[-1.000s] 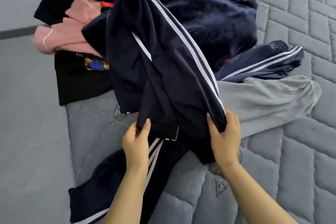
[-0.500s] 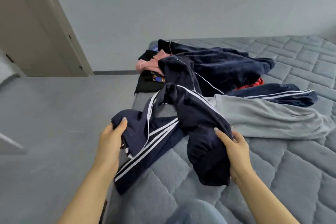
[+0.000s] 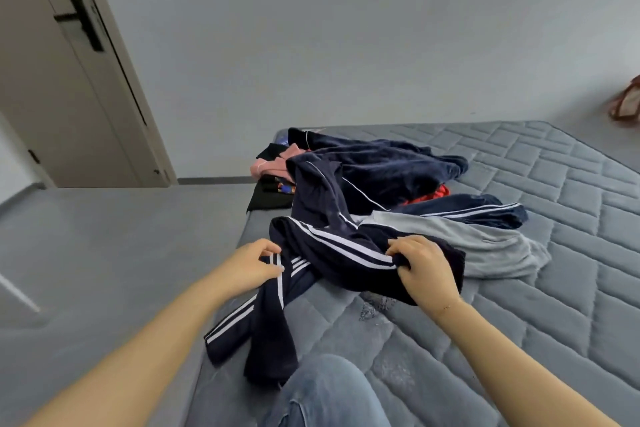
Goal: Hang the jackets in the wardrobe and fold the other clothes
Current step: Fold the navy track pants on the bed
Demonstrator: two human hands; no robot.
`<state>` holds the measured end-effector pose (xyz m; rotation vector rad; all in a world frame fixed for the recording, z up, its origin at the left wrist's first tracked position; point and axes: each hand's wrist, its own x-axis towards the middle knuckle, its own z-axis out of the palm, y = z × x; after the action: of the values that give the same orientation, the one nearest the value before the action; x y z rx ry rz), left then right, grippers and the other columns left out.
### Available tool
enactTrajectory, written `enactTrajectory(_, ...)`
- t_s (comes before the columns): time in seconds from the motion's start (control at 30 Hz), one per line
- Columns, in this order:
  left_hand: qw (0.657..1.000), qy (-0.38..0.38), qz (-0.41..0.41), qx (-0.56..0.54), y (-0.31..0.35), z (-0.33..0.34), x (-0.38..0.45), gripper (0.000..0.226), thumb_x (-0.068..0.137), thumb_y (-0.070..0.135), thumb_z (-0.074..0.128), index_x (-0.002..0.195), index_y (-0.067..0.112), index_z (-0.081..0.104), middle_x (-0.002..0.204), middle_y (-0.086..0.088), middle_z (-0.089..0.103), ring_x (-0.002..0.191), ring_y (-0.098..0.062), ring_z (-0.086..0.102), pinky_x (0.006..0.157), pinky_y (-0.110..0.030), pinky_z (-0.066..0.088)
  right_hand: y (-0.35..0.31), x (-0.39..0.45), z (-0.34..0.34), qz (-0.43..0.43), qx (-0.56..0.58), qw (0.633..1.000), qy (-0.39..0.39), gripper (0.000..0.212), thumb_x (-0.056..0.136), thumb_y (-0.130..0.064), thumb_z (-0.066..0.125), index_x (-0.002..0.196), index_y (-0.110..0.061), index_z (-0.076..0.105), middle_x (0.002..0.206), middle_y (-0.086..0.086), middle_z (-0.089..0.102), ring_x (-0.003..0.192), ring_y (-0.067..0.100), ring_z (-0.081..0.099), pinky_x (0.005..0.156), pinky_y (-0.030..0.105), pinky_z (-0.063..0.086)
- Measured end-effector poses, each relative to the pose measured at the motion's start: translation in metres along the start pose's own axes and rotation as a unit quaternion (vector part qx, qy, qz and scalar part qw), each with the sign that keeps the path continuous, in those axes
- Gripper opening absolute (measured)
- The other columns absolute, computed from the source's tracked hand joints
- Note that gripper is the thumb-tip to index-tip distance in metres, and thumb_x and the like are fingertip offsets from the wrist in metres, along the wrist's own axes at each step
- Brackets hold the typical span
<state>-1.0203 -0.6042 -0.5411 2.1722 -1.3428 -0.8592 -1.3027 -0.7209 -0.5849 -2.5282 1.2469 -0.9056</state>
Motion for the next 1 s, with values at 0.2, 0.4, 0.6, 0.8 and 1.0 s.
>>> enactTrajectory(0.2, 0.998, -0.006, 0.033, 0.043, -0.004, 0.016, 0.028, 0.042, 0.086, 0.023, 0.068, 0.126, 0.026, 0.054, 0.135, 0.001, 0.051, 0.109, -0.011, 0.052, 0.088, -0.022, 0.037, 0.010, 0.017, 0.002, 0.019, -0.106, 0.982, -0.154, 0.021, 0.080, -0.016, 0.060, 0.097, -0.027, 0.055, 0.092, -0.009, 0.060, 0.093, 0.019, 0.055, 0.059, 0.031, 0.033)
enactTrajectory(0.4, 0.999, -0.004, 0.014, -0.030, -0.011, 0.038, 0.081, 0.067, 0.088, 0.017, 0.062, 0.145, 0.022, 0.026, 0.079, -0.001, 0.067, 0.053, -0.009, 0.065, 0.058, -0.024, 0.050, 0.024, 0.029, 0.018, 0.150, -0.043, 0.957, -0.246, 0.027, 0.086, -0.036, 0.069, 0.101, -0.018, 0.055, 0.095, -0.005, 0.064, 0.056, 0.015, 0.066, 0.062, 0.027, 0.048)
enactTrajectory(0.6, 0.979, -0.028, -0.077, -0.186, -0.015, 0.056, 0.165, 0.075, 0.093, 0.025, 0.057, 0.152, 0.036, 0.011, 0.086, -0.008, 0.068, 0.053, -0.015, 0.064, 0.045, -0.023, 0.049, 0.036, 0.031, 0.048, 0.321, 0.156, 0.897, -0.262, 0.011, 0.091, -0.014, 0.062, 0.098, -0.020, 0.056, 0.098, -0.002, 0.063, 0.058, 0.034, 0.071, 0.044, 0.023, 0.050)
enactTrajectory(0.8, 0.913, -0.039, -0.245, -0.323, -0.044, 0.115, 0.220, 0.092, 0.079, 0.056, 0.071, 0.148, 0.026, 0.017, 0.106, -0.006, 0.051, 0.091, -0.021, 0.058, 0.057, -0.033, 0.051, 0.044, 0.002, 0.087, 0.506, 0.314, 0.732, -0.330, 0.033, 0.088, -0.038, 0.068, 0.115, -0.025, 0.055, 0.116, -0.001, 0.062, 0.075, 0.032, 0.072, 0.069, 0.038, 0.061)
enactTrajectory(1.0, 0.957, 0.049, -0.216, -0.186, -0.053, 0.137, 0.249, 0.043, 0.079, 0.032, 0.069, 0.112, 0.009, 0.054, 0.107, -0.007, 0.061, 0.085, -0.023, 0.061, 0.066, -0.035, 0.052, 0.062, -0.014, 0.106, 0.562, 0.373, 0.699, -0.236, 0.026, 0.083, -0.036, 0.072, 0.105, -0.024, 0.066, 0.105, -0.003, 0.069, 0.069, 0.018, 0.062, 0.078, 0.033, 0.056)
